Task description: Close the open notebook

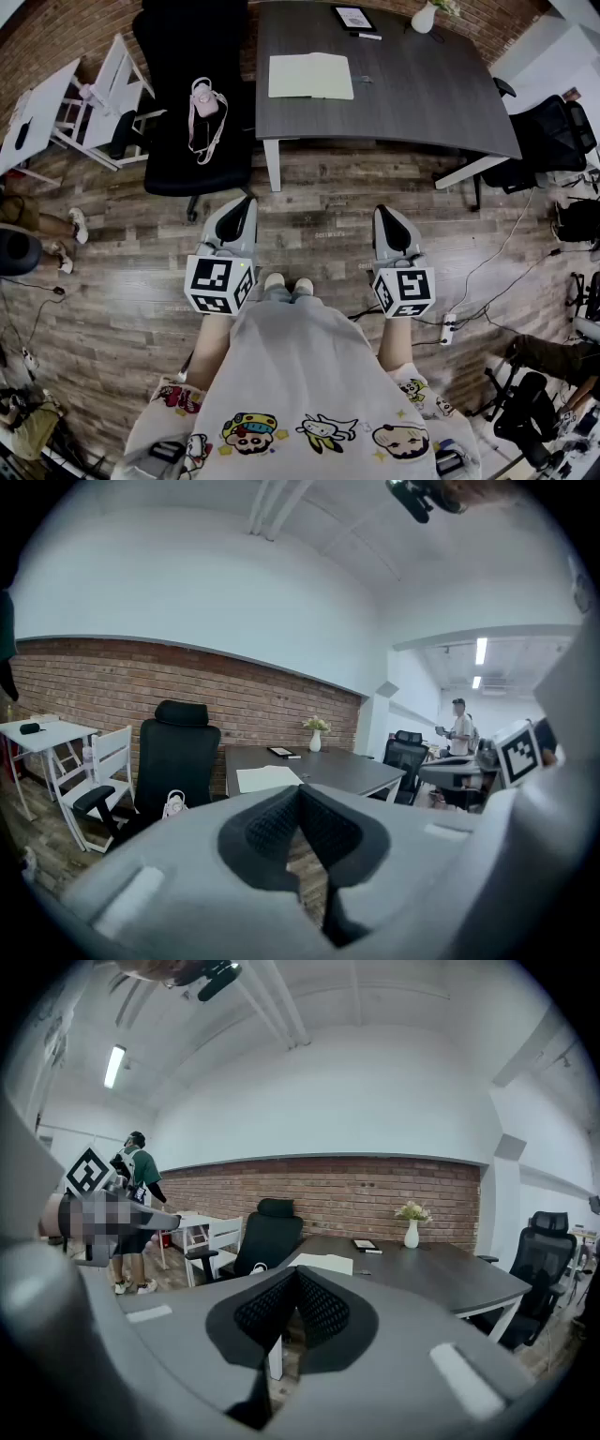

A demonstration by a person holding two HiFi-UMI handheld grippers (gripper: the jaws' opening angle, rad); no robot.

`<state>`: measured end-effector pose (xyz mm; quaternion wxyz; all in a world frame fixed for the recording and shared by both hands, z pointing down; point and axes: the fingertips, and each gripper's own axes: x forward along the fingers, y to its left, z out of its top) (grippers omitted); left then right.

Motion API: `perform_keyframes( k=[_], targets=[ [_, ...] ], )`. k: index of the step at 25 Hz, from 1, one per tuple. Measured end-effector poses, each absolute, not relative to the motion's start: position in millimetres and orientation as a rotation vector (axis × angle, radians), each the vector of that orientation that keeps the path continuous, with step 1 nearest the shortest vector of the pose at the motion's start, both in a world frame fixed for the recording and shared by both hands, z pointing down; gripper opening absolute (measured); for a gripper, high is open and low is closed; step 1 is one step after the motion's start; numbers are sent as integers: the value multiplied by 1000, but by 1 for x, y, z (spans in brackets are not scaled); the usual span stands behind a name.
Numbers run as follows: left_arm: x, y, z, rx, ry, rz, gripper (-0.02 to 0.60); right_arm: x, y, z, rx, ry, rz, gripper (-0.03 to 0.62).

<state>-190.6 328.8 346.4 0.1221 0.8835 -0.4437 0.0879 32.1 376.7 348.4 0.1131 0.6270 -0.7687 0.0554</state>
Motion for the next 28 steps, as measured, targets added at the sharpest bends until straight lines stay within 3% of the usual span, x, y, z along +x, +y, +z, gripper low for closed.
perform_keyframes(
  k=[14,22,28],
  targets=[
    [-171,341,349,2524,-1337,237,21,57,389,349,1815,-2313,173,18],
    [-157,322,372,2484,-1326,252,64,64,364,368,1767,-2356,266,100],
    [-151,266,373,2488,-1306,243,80,57,305,368,1742,-2375,259,118]
  ],
)
